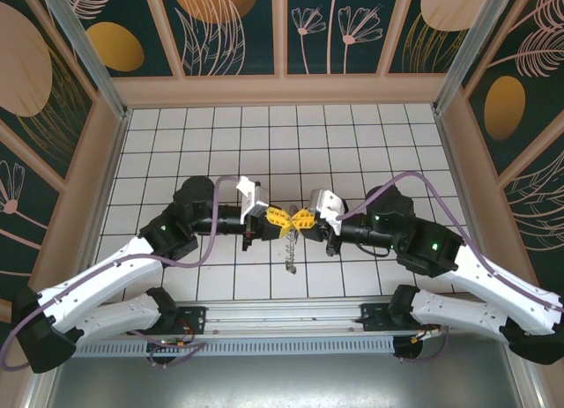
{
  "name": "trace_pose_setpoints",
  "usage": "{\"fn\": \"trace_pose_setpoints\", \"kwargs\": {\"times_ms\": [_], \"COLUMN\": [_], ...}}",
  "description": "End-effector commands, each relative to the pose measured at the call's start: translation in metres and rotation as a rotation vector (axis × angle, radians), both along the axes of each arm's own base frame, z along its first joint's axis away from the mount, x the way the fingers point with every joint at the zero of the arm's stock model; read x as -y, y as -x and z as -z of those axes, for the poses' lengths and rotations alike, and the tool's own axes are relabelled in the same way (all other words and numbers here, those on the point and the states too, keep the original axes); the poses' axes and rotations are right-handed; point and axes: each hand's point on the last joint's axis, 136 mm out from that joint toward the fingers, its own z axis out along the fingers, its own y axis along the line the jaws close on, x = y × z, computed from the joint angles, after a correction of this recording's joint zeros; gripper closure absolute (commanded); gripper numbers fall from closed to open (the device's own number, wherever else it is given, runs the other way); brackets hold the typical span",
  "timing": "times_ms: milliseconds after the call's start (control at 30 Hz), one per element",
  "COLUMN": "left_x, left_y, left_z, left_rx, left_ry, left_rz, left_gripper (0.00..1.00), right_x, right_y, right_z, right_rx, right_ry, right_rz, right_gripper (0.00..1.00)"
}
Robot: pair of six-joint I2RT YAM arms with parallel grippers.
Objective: Put the keys on the keyring
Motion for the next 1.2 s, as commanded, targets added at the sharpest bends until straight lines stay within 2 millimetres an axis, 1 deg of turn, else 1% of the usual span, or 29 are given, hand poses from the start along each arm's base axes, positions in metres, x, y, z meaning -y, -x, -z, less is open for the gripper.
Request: {"fn": "trace_pose_setpoints", "kwargs": {"times_ms": [0, 67, 100, 167, 267, 300, 433, 567, 633, 667, 733, 900, 1033, 1167], "left_x": [0.003, 0.003, 0.002, 0.001, 0.002, 0.003, 0.005, 0.003, 0.002, 0.001, 0.001, -0.003, -0.006, -0.009], "left_y": [-0.003, -0.014, -0.018, -0.022, -0.022, -0.021, -0.015, -0.002, 0.006, 0.009, 0.014, 0.023, 0.029, 0.033], "left_z": [-0.026, -0.017, -0.012, -0.003, 0.001, 0.001, 0.000, -0.023, -0.035, -0.043, -0.044, -0.059, -0.066, -0.075], "left_rx": [0.128, 0.142, 0.152, 0.163, 0.169, 0.171, 0.166, 0.185, 0.188, 0.190, 0.177, 0.191, 0.187, 0.181], "left_ry": [-0.034, -0.115, -0.151, -0.207, -0.225, -0.221, -0.189, -0.046, 0.026, 0.055, 0.091, 0.164, 0.202, 0.252], "left_rz": [-0.016, -0.065, -0.080, -0.083, -0.078, -0.069, -0.036, -0.003, 0.024, 0.037, 0.062, 0.087, 0.109, 0.118], "left_gripper": [0.84, 0.80, 0.81, 0.89, 0.94, 1.00, 1.00, 1.00, 1.00, 1.00, 1.00, 1.00, 1.00, 1.00], "right_x": [-0.004, -0.004, -0.005, -0.006, -0.008, -0.008, -0.009, -0.006, -0.006, -0.007, -0.009, -0.009, -0.006, -0.003], "right_y": [-0.006, -0.008, -0.009, -0.008, -0.008, -0.009, -0.010, -0.002, 0.004, 0.007, 0.011, 0.010, 0.014, 0.014], "right_z": [0.009, 0.011, 0.012, 0.012, 0.014, 0.017, 0.023, 0.013, 0.011, 0.011, 0.014, 0.020, 0.016, 0.010], "right_rx": [0.022, 0.027, 0.026, 0.022, 0.012, 0.008, -0.014, -0.019, -0.026, -0.036, -0.054, -0.066, -0.065, -0.045], "right_ry": [0.083, 0.115, 0.128, 0.139, 0.150, 0.158, 0.168, 0.078, 0.040, 0.033, 0.030, 0.030, -0.016, -0.056], "right_rz": [0.011, 0.013, 0.011, 0.004, -0.004, 0.002, 0.016, -0.003, -0.024, -0.039, -0.064, -0.053, -0.061, -0.057], "right_gripper": [1.00, 1.00, 1.00, 1.00, 1.00, 1.00, 1.00, 0.99, 0.89, 0.86, 0.83, 0.82, 0.82, 0.87]}}
